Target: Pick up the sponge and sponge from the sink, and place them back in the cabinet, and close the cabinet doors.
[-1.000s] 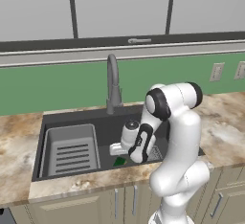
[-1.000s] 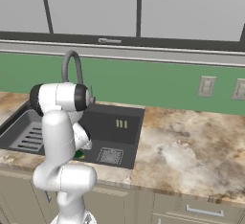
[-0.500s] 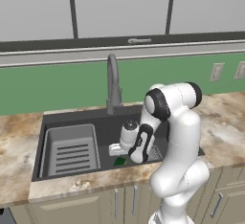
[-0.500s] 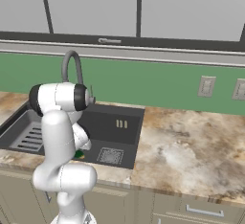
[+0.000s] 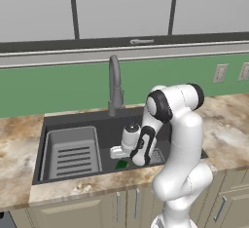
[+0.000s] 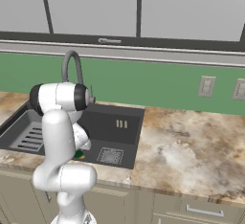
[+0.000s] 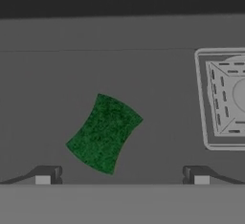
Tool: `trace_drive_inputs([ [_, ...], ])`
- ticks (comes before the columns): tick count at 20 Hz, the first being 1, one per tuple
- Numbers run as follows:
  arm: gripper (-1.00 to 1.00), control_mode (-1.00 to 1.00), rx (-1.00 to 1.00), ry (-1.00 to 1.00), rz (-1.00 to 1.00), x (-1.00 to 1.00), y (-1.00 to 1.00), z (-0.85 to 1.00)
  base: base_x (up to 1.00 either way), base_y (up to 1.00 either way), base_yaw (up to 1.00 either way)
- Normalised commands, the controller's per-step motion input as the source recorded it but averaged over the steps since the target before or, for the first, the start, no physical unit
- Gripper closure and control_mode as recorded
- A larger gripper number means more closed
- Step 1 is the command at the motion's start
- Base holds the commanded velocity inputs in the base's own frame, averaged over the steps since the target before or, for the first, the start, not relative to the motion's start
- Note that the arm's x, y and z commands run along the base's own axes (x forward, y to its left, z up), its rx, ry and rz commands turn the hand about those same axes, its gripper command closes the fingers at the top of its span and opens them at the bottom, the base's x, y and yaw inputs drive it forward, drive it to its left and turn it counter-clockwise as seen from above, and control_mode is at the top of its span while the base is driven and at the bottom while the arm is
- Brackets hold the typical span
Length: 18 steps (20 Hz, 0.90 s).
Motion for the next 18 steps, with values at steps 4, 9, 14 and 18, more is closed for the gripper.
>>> trace_drive_inputs([
  [4, -1.0, -1.0, 0.0, 0.0, 0.0, 0.02, 0.0, -0.12, 0.0, 0.0, 0.0],
  [9, -1.0, -1.0, 0.0, 0.0, 0.0, 0.03, 0.0, -0.13, 0.0, 0.0, 0.0],
  [14, -1.0, -1.0, 0.0, 0.0, 0.0, 0.05, 0.0, -0.19, 0.0, 0.0, 0.0],
  [18, -1.0, -1.0, 0.0, 0.0, 0.0, 0.13, 0.0, -0.17, 0.0, 0.0, 0.0],
])
